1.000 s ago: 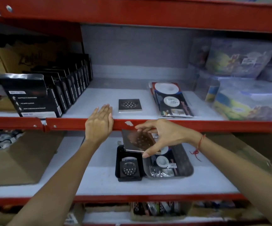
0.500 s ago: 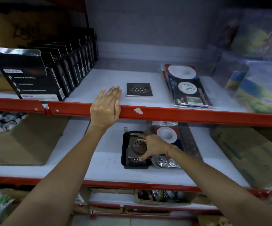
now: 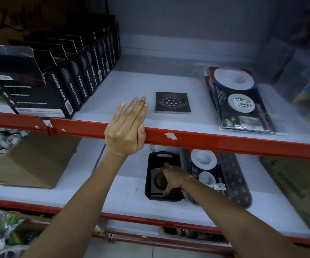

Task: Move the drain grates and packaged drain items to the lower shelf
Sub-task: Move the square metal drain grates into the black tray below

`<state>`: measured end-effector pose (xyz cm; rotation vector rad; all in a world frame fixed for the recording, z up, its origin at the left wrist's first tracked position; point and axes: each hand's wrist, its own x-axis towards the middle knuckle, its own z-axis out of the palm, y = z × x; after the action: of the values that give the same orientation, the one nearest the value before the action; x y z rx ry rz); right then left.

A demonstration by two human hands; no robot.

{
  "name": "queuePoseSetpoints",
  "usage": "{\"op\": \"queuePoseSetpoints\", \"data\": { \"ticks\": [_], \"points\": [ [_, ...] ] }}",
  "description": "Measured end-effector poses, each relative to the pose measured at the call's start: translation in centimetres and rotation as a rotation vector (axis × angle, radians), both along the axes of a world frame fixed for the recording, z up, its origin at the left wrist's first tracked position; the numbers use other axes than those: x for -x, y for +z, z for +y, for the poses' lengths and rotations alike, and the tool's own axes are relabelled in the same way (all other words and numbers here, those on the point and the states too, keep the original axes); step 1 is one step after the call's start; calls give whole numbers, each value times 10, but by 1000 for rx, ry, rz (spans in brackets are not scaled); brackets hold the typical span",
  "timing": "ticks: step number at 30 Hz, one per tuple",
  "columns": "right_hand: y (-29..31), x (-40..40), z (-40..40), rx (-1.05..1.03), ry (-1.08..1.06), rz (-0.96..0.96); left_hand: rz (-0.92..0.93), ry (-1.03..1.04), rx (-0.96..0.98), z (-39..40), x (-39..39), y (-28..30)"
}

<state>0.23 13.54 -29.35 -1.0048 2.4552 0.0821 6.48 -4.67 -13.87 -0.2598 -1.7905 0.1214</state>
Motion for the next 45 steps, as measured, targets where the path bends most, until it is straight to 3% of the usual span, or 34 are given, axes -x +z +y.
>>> {"op": "queuePoseSetpoints", "data": {
  "ticks": [6, 11, 19, 25, 29, 34, 37, 45],
  "points": [
    [7, -8, 4, 51, 0, 15, -33, 7, -4, -1, -2, 2],
    [52, -30, 12, 218, 6, 66, -61, 5, -15, 1, -5, 5],
    [179, -80, 41, 786, 96, 258, -112, 18, -66, 8, -15, 12],
    [252, -72, 43, 1159, 61, 342, -128, 36, -88, 10, -16, 12],
    [275, -30, 32, 1057, -2, 340, -138, 49, -81, 8, -13, 10],
    [282, 35, 16, 480, -76, 188, -126, 47, -75, 5, -10, 7],
    [280, 65, 11, 282, -113, 41, -120, 43, -66, 4, -8, 7],
    [271, 68, 13, 414, -147, 83, -116, 42, -59, 2, -7, 4]
  ]
}}
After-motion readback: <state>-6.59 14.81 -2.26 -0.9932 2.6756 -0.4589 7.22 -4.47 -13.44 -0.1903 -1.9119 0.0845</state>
